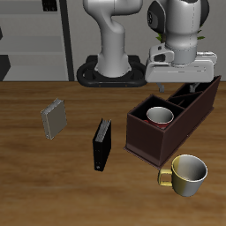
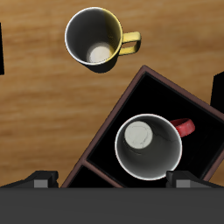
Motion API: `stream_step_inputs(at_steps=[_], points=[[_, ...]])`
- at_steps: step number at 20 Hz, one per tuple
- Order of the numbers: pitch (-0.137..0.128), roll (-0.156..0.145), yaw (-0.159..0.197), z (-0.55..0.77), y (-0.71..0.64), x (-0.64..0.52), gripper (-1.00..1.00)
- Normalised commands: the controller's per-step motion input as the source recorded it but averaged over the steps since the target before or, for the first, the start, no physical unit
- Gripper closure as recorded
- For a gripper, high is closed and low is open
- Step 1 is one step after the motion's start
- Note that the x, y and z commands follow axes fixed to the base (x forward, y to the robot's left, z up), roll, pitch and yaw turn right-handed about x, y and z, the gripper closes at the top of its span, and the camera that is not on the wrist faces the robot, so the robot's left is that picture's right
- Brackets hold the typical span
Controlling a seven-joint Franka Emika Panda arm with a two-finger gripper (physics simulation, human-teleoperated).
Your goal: Place the red mug into the left desk caddy's right compartment and place the yellow book into the left desk caddy's back compartment
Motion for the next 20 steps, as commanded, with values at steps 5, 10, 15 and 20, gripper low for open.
stream_step_inputs(at_steps=[5, 10, 15, 20], points=[[-0.043, 0.000, 0.022, 0.40, -0.27, -0.09, -1.00], [-0.026, -0.031, 0.051, 0.27, -0.58, -0.04, -1.00], [0.003, -0.007, -0.008, 0.09, -0.41, -0.10, -1.00], [-0.013, -0.008, 0.045, 0.06, -0.34, -0.12, -1.00]])
